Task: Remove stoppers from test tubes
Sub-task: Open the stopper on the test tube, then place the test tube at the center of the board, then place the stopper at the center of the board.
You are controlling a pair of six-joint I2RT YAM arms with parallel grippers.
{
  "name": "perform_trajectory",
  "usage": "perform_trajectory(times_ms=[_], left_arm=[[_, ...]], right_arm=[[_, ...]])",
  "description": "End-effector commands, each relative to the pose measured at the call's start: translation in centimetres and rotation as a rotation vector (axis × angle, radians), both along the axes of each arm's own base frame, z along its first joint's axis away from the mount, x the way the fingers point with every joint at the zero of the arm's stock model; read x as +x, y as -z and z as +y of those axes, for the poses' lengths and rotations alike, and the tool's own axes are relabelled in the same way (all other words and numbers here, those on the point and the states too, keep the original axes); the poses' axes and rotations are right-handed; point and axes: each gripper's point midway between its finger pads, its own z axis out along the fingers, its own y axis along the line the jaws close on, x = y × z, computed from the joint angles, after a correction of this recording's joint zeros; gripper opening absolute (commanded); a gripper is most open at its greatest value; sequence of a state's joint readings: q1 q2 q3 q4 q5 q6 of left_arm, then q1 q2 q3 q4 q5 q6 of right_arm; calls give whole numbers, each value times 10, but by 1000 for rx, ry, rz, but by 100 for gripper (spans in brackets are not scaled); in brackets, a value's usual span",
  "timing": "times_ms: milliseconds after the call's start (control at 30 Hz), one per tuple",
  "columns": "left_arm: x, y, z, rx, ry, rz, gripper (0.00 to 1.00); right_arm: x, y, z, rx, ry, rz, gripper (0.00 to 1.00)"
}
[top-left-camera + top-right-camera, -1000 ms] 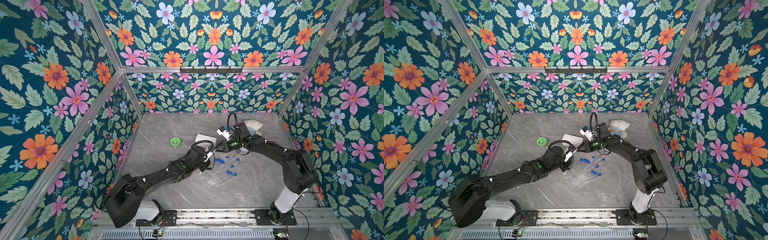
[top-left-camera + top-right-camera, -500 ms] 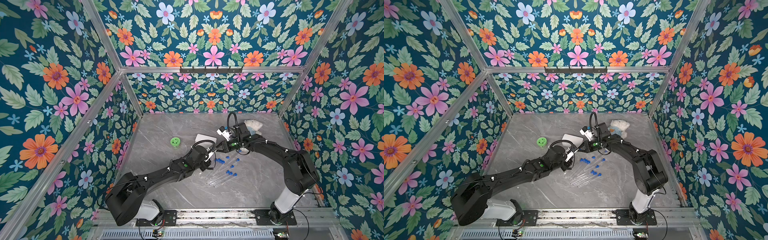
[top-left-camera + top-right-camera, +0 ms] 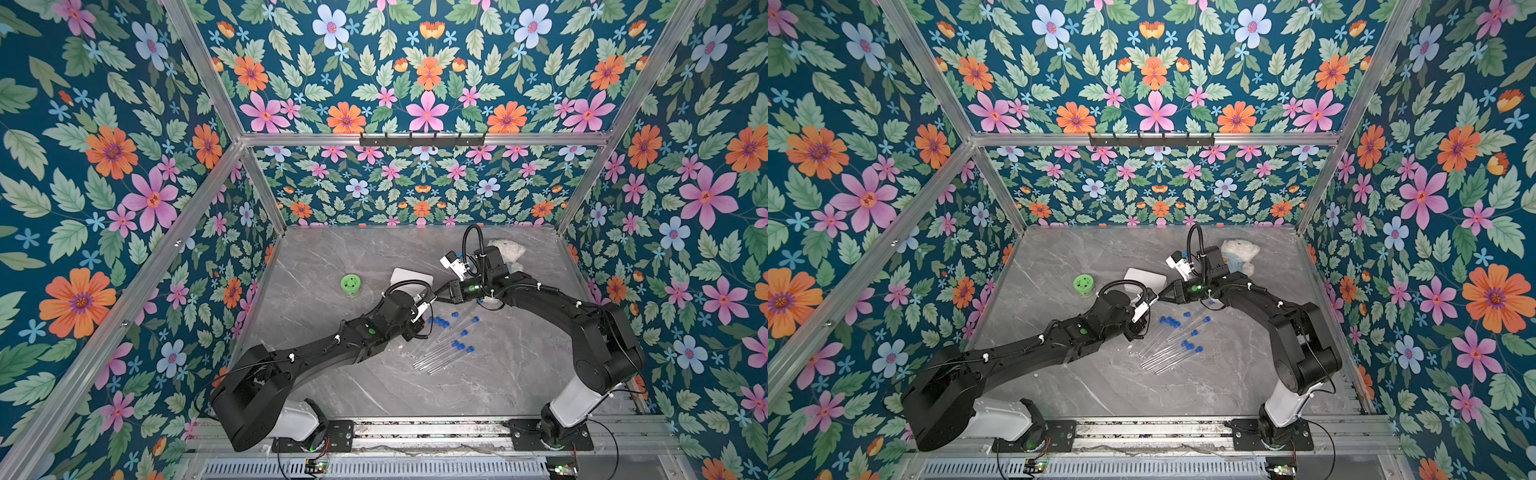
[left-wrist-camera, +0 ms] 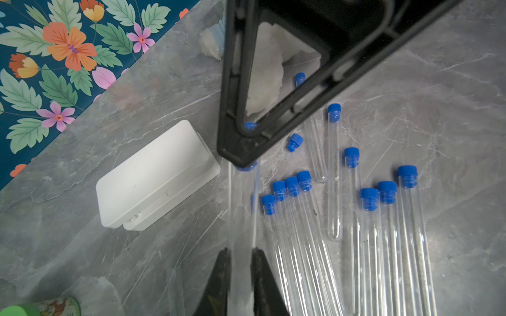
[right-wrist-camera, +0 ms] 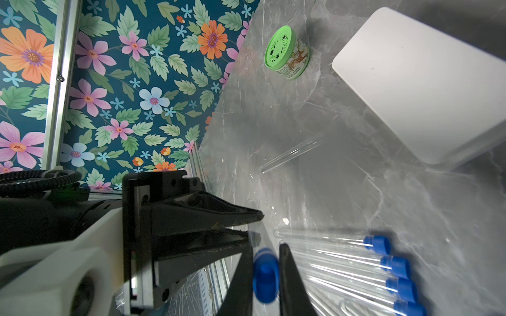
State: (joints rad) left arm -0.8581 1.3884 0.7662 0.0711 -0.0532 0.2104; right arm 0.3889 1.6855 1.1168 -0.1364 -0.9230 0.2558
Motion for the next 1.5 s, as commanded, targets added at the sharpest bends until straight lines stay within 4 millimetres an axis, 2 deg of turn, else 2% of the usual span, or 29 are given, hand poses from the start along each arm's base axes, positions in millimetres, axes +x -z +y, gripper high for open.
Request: perform_trajectory(times_ms=[0,167,367,433,567,700,800,900,1167,1467], left_arm=[[-2,26,33,151,-94,50,0],[0,26,37,170,-112,46,0],[0,29,38,180,-117,51,0],[0,29,38,181,-119,51,0],[0,28,38,178,-121,48,0],[0,27,38,170,-124,53,0],[2,32,41,179,-150,69,0],[3,40,42,178,-176,115,0],[6,70,48,240,-215,189,0],[6,86,55,260,-234,236,0]], right_arm=[[11,1,-8,-50,44,-51,2],[14,7,-14,-125,63,-78,2],[11,4,-10,-84,51,-70,2],[9,-13,-11,-43,53,-97,2],[12,-16,-14,-15,70,-90,2],[21,-1,-24,-79,116,-53,2],[27,31,-34,-199,137,1,1],[31,52,-44,-313,165,19,2],[29,84,-49,-525,147,3,2],[30,116,-57,-726,123,0,4]])
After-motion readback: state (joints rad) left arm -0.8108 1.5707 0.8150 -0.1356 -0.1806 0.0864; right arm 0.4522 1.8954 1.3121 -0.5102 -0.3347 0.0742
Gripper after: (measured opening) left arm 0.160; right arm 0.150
